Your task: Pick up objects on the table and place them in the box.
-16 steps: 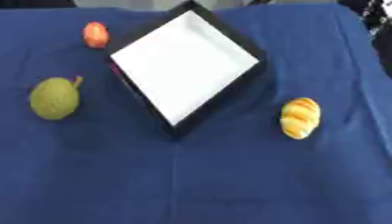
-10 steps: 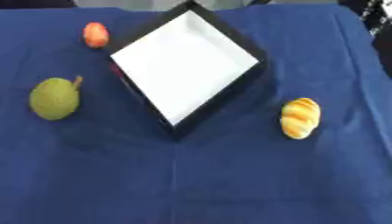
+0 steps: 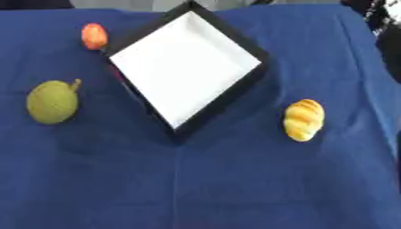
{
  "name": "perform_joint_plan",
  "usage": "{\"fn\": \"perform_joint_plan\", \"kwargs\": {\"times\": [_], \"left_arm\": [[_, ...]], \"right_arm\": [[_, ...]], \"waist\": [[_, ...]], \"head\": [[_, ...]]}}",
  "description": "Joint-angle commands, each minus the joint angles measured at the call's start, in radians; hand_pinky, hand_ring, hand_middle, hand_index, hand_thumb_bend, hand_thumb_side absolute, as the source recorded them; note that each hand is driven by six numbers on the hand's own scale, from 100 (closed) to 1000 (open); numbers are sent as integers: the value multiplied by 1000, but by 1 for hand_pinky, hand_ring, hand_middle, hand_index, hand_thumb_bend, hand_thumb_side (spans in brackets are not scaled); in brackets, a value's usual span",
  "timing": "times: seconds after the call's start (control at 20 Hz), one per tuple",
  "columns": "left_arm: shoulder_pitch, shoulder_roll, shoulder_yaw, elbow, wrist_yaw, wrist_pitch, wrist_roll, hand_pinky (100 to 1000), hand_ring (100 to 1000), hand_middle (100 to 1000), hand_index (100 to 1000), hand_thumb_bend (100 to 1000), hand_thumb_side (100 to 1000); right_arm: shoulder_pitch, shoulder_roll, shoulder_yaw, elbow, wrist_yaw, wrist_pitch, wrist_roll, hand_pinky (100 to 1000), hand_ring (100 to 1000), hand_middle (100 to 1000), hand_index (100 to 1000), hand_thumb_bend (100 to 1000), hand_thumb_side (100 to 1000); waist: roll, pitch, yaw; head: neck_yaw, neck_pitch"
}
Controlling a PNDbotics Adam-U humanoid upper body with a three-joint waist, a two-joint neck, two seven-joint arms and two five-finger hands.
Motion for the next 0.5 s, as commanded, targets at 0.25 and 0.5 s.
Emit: {"fn": "perform_joint_plan", "kwargs": {"times": [0.25,0.5], "left_arm": [[-154,289,-61,183,-98,-131,-115,626,715,748,790,100,190],[-325,498,-165,448,-169,-301,-282,681,741,771,826,100,100]], "right_arm": [[3,-44,-4,-3,11,-5,0,1000,791,756,877,100,572],[12,-58,2,2,19,-6,7,1000,790,755,877,100,573]], "waist": [[7,-18,-1],[27,-28,-5]], "head": [[-6,-2],[-6,5]]}}
